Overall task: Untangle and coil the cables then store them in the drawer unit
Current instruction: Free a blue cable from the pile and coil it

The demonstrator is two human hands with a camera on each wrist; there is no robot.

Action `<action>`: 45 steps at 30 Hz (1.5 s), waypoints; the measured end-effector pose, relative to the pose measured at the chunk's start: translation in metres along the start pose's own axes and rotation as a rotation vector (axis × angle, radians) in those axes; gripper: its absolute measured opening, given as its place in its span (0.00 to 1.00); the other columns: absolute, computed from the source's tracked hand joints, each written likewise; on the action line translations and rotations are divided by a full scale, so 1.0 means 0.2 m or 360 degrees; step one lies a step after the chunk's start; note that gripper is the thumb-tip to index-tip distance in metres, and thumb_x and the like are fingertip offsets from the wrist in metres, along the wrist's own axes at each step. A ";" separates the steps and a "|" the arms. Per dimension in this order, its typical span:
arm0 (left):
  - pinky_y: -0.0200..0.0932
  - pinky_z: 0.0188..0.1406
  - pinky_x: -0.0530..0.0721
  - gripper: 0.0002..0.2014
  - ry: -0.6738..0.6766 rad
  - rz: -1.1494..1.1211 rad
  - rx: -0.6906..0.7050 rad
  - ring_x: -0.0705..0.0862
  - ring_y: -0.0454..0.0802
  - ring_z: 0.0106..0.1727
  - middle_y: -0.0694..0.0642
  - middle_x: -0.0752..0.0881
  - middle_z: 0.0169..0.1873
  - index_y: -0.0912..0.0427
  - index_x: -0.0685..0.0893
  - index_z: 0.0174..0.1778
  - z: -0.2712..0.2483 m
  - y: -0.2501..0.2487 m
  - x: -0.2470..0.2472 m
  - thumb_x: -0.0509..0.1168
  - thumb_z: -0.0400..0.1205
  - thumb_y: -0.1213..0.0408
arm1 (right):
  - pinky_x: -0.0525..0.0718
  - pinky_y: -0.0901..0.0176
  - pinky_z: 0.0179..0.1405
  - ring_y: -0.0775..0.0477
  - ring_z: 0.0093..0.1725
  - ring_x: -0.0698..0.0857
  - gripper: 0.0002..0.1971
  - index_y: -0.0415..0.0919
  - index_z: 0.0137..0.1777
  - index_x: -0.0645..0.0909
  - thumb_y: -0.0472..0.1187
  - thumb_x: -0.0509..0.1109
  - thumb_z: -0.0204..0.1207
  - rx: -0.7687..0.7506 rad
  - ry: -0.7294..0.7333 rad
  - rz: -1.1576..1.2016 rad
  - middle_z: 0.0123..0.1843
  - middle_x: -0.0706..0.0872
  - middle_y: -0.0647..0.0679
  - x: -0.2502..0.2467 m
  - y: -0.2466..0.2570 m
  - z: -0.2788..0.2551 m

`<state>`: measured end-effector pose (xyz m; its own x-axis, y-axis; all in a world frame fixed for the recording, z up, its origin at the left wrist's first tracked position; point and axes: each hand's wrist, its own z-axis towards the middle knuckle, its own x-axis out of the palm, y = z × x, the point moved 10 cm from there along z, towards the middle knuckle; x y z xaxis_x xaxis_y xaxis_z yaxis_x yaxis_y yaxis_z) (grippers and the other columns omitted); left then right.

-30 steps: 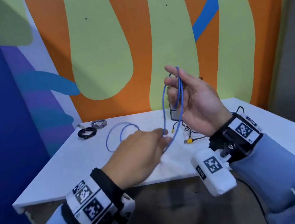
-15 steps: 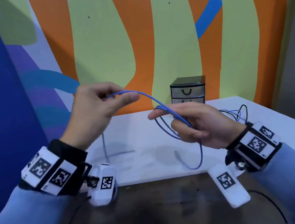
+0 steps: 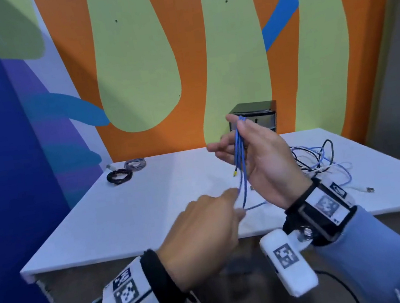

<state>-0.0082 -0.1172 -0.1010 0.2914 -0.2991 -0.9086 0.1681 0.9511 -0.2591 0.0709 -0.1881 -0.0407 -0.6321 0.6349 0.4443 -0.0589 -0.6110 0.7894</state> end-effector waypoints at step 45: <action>0.54 0.32 0.84 0.11 -0.0700 0.0267 0.0577 0.86 0.52 0.38 0.48 0.88 0.40 0.54 0.93 0.57 -0.01 0.15 -0.54 0.67 0.90 0.54 | 0.53 0.63 0.24 0.52 0.25 0.55 0.19 0.34 0.50 0.86 0.46 0.58 0.90 0.0618 0.0571 -0.0721 0.26 0.59 0.48 -0.09 -0.23 -0.17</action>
<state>-0.0364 -0.0557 -0.0118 0.6917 -0.2243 -0.6865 0.3745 0.9242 0.0754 0.0590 -0.1861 -0.0993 -0.8306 0.5512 -0.0792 -0.1387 -0.0669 0.9881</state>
